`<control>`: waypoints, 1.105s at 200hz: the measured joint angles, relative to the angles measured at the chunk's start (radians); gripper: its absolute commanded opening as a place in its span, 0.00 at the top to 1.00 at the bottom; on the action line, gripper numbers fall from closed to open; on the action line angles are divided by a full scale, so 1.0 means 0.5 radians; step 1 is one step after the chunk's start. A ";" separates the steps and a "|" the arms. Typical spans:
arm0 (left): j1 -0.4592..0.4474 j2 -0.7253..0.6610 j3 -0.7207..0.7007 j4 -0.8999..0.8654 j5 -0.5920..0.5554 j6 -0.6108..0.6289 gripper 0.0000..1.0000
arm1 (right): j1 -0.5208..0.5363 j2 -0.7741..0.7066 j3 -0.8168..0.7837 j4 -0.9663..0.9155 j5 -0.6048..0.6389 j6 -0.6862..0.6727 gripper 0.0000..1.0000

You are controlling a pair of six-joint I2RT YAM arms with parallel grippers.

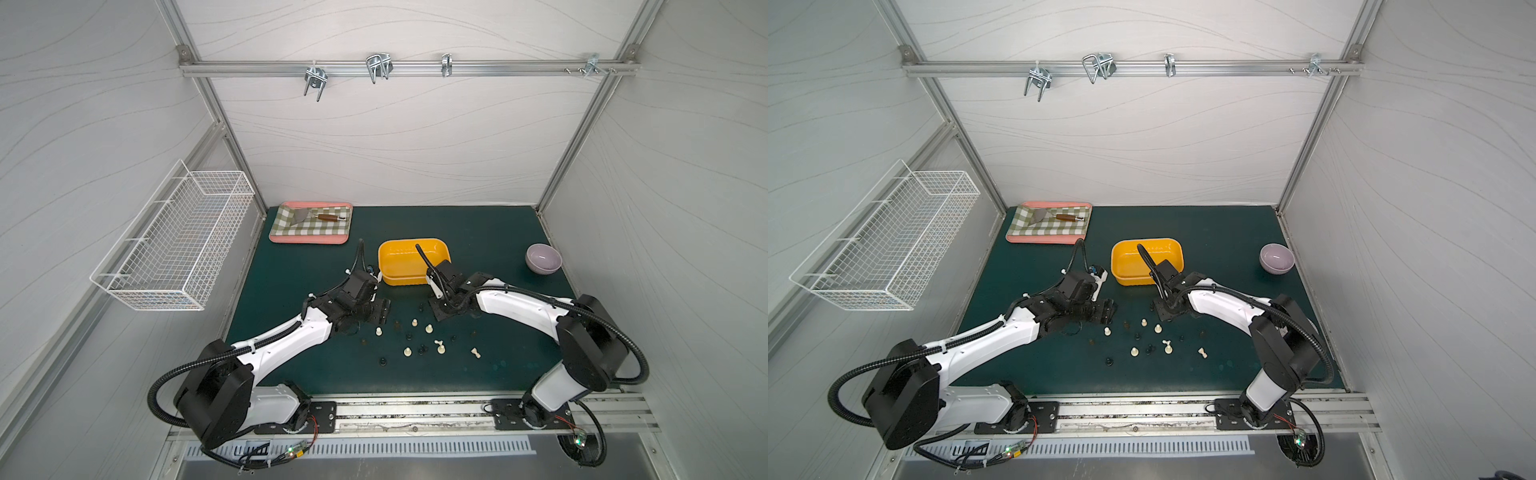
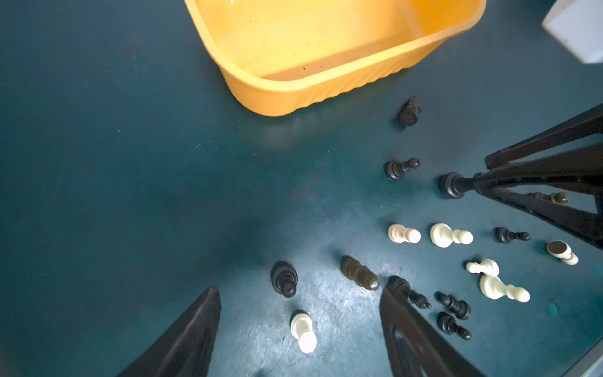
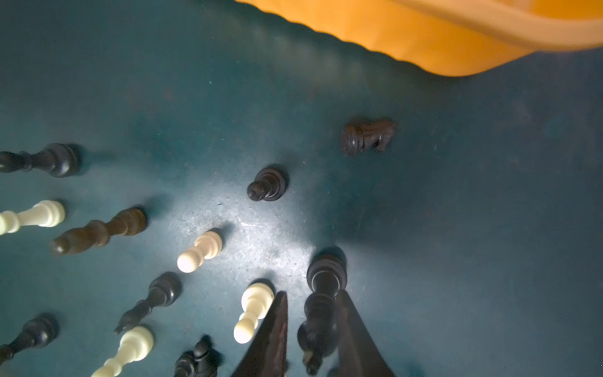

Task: Put the chess pieces into the storage box
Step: Pick up the chess piece at the center of the board.

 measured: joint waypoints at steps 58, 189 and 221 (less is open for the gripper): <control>0.000 0.014 -0.008 0.009 0.001 -0.008 0.22 | 0.006 0.001 0.001 -0.055 0.030 0.005 0.82; -0.002 0.105 -0.025 0.011 0.031 -0.019 0.22 | -0.019 -0.114 -0.010 -0.076 -0.043 0.015 0.88; -0.002 0.105 -0.024 0.012 0.037 -0.020 0.22 | -0.064 -0.175 -0.002 -0.098 -0.078 0.008 0.88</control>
